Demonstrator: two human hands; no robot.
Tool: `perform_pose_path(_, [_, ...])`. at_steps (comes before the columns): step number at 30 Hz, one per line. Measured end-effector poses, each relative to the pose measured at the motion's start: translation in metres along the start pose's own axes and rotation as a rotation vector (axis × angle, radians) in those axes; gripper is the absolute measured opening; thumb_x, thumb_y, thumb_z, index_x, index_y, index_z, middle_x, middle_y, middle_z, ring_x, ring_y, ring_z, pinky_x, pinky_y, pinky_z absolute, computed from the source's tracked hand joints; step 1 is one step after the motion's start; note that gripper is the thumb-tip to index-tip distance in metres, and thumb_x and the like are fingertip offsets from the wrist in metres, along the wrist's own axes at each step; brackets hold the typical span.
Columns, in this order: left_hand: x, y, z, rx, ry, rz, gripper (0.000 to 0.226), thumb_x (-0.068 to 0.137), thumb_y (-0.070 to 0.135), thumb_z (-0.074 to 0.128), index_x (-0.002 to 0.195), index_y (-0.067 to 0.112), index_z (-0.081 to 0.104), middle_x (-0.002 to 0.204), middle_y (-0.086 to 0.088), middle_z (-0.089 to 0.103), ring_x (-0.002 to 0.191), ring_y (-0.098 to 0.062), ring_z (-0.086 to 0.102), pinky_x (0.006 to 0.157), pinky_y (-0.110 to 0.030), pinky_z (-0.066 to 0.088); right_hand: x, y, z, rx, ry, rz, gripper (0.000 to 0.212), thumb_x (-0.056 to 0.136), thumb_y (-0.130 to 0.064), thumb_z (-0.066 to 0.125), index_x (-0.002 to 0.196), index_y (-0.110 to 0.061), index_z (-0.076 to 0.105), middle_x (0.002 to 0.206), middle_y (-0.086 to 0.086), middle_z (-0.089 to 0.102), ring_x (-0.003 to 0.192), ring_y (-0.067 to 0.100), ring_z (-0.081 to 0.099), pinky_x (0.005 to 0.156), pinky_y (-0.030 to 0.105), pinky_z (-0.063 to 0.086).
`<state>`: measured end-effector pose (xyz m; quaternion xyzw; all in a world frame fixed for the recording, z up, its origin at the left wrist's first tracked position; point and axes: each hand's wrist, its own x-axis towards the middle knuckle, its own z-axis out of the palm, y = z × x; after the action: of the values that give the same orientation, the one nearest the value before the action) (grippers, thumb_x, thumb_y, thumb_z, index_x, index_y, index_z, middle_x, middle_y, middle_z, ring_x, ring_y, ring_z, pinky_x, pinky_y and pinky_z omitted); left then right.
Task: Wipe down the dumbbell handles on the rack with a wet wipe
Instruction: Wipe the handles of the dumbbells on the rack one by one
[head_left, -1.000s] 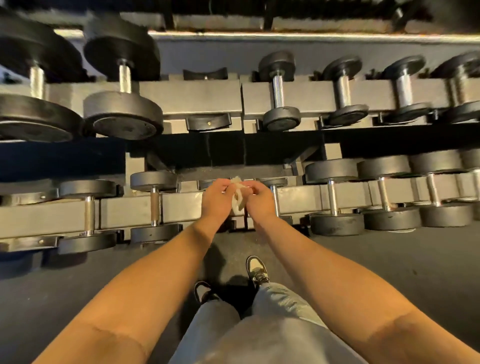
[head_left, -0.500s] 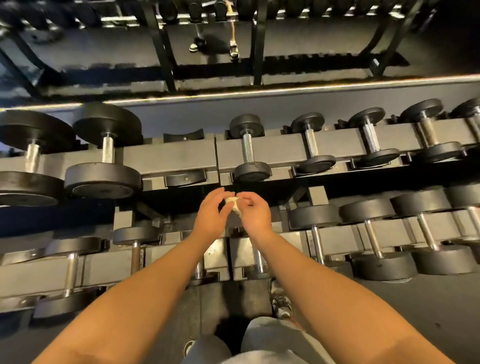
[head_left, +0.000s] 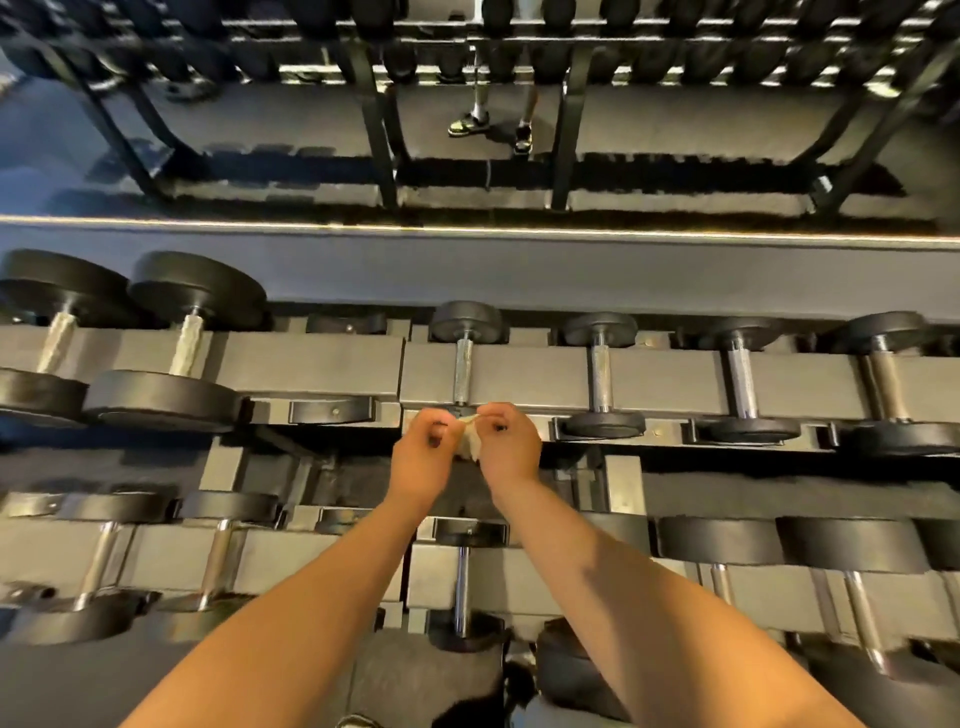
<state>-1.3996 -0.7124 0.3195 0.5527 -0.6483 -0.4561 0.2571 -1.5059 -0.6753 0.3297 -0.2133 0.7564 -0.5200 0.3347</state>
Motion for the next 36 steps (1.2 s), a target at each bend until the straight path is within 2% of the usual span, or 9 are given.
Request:
perform_pose_path(7, [0.003, -0.009, 0.020, -0.047, -0.065, 0.033, 0.021, 0.103, 0.013, 0.053, 0.113, 0.021, 0.069, 0.109, 0.011, 0.069, 0.102, -0.006, 0.064, 0.096, -0.032, 0.052, 0.022, 0.008, 0.001, 0.092, -0.170, 0.053, 0.015, 0.095, -0.010, 0.063, 0.102, -0.018, 0.073, 0.100, -0.002, 0.071, 0.095, 0.014, 0.066, 0.086, 0.028, 0.054])
perform_pose_path(10, [0.011, -0.027, 0.023, 0.165, 0.021, 0.095, 0.036, 0.095, -0.002, 0.055, 0.119, 0.018, 0.073, 0.137, 0.003, 0.058, 0.131, -0.013, 0.049, 0.117, -0.032, 0.033, 0.031, 0.015, 0.007, 0.023, -0.132, 0.031, 0.019, 0.091, -0.004, 0.065, 0.092, -0.021, 0.072, 0.096, 0.001, 0.069, 0.089, 0.017, 0.066, 0.087, 0.035, 0.056])
perform_pose_path(14, [0.015, -0.036, 0.024, 0.091, 0.104, -0.053, 0.041, 0.098, -0.003, 0.049, 0.133, 0.015, 0.059, 0.142, -0.001, 0.053, 0.132, -0.010, 0.047, 0.107, -0.019, 0.031, 0.041, 0.021, 0.012, -0.013, -0.017, -0.005, 0.015, 0.095, -0.005, 0.062, 0.098, -0.016, 0.072, 0.109, -0.001, 0.055, 0.085, 0.004, 0.056, 0.087, 0.017, 0.048])
perform_pose_path(18, [0.015, -0.039, 0.030, 0.046, 0.135, -0.073, 0.036, 0.104, 0.012, 0.051, 0.138, 0.021, 0.054, 0.137, 0.009, 0.050, 0.130, -0.010, 0.049, 0.108, -0.024, 0.037, 0.047, 0.028, 0.019, -0.062, -0.065, -0.025, 0.016, 0.096, -0.007, 0.062, 0.103, -0.014, 0.074, 0.108, -0.003, 0.055, 0.094, 0.012, 0.058, 0.089, 0.022, 0.048])
perform_pose_path(22, [0.019, -0.037, 0.033, 0.023, 0.154, -0.028, 0.034, 0.106, 0.020, 0.048, 0.139, 0.027, 0.052, 0.133, 0.014, 0.053, 0.127, -0.007, 0.051, 0.110, -0.030, 0.042, 0.047, 0.025, 0.018, -0.064, -0.164, -0.082, 0.018, 0.098, -0.019, 0.062, 0.111, -0.018, 0.074, 0.102, -0.010, 0.061, 0.094, 0.006, 0.061, 0.076, 0.006, 0.042])
perform_pose_path(26, [0.025, -0.033, 0.044, 0.145, 0.047, 0.215, 0.040, 0.104, 0.012, 0.048, 0.140, 0.027, 0.054, 0.146, 0.009, 0.051, 0.141, -0.008, 0.041, 0.117, -0.029, 0.035, 0.051, 0.020, 0.014, 0.054, -0.288, -0.034, 0.024, 0.102, -0.016, 0.054, 0.120, -0.021, 0.069, 0.116, -0.009, 0.068, 0.104, 0.002, 0.063, 0.091, 0.017, 0.050])
perform_pose_path(30, [0.035, -0.040, 0.047, 0.294, 0.091, 0.229, 0.039, 0.100, 0.006, 0.055, 0.136, 0.022, 0.062, 0.146, 0.004, 0.054, 0.144, -0.014, 0.036, 0.118, -0.027, 0.025, 0.054, 0.031, 0.014, -0.040, -0.088, -0.149, 0.025, 0.100, -0.007, 0.052, 0.112, -0.018, 0.071, 0.109, -0.010, 0.058, 0.104, 0.009, 0.059, 0.094, 0.020, 0.047])
perform_pose_path(34, [0.034, -0.034, 0.038, 0.142, 0.274, 0.024, 0.032, 0.103, 0.008, 0.050, 0.130, 0.016, 0.064, 0.120, 0.004, 0.064, 0.116, -0.012, 0.058, 0.098, -0.027, 0.045, 0.052, 0.042, 0.023, -0.160, -0.165, -0.128, 0.026, 0.097, -0.005, 0.056, 0.113, -0.018, 0.072, 0.114, -0.007, 0.057, 0.112, 0.014, 0.055, 0.097, 0.022, 0.043])
perform_pose_path(36, [0.032, -0.030, 0.035, 0.108, 0.325, -0.115, 0.031, 0.106, 0.012, 0.045, 0.130, 0.018, 0.063, 0.107, 0.006, 0.063, 0.102, -0.016, 0.062, 0.082, -0.025, 0.043, 0.049, 0.043, 0.025, -0.159, -0.155, -0.128, 0.026, 0.096, -0.005, 0.057, 0.113, -0.019, 0.071, 0.113, -0.008, 0.056, 0.114, 0.015, 0.054, 0.100, 0.026, 0.045])
